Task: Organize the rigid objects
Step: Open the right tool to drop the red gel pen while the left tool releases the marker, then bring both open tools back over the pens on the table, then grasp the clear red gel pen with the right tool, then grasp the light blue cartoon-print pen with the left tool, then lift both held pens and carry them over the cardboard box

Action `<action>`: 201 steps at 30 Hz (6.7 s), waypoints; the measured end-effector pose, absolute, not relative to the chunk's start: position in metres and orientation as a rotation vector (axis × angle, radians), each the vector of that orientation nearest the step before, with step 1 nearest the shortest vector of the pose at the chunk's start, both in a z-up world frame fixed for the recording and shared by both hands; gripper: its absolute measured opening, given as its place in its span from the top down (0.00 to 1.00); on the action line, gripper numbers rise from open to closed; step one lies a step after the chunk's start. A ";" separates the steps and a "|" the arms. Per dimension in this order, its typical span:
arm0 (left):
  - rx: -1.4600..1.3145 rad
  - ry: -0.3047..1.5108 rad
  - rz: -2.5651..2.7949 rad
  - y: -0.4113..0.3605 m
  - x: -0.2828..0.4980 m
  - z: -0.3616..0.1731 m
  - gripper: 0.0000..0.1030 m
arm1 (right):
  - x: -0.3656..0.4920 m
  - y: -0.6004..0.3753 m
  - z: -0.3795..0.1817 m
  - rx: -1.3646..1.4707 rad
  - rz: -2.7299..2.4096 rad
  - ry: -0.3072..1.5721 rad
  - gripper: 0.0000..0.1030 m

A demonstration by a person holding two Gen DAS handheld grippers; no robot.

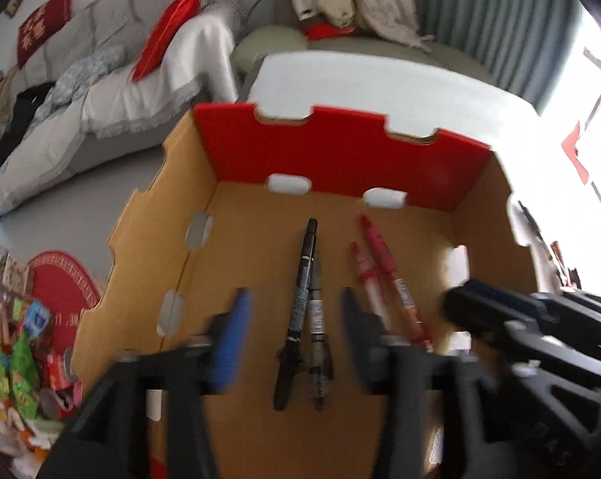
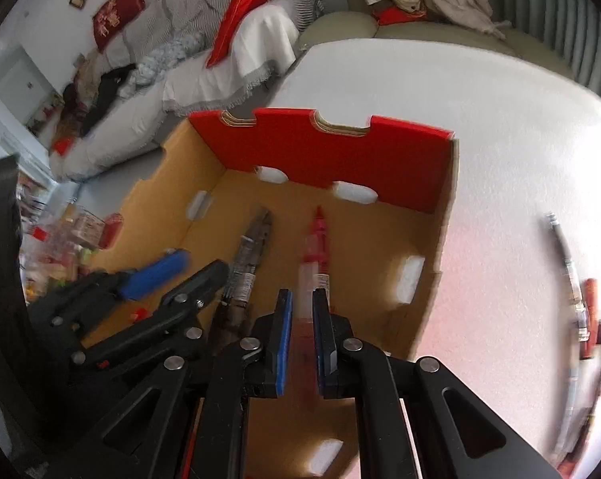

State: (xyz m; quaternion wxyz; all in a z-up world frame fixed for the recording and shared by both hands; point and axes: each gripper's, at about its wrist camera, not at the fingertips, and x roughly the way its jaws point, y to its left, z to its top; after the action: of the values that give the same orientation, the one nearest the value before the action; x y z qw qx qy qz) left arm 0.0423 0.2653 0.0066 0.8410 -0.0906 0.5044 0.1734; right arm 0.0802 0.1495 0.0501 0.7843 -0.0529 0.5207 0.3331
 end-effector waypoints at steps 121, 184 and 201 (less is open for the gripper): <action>-0.149 0.910 -0.146 -0.004 0.004 0.010 0.90 | -0.002 -0.213 0.028 0.196 0.272 1.055 0.90; -0.294 0.610 -0.016 0.127 -0.057 0.103 0.90 | -0.003 -0.047 0.108 0.011 0.486 0.928 0.90; -0.346 0.572 0.108 0.197 -0.078 0.102 0.90 | -0.003 0.049 0.120 -0.048 0.623 0.902 0.90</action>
State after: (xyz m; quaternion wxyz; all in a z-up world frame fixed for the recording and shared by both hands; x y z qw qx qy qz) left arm -0.0777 0.1968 0.1020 0.9432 -0.1699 0.2805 0.0528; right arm -0.0026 0.0489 0.1201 0.8532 -0.0227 0.4288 0.2960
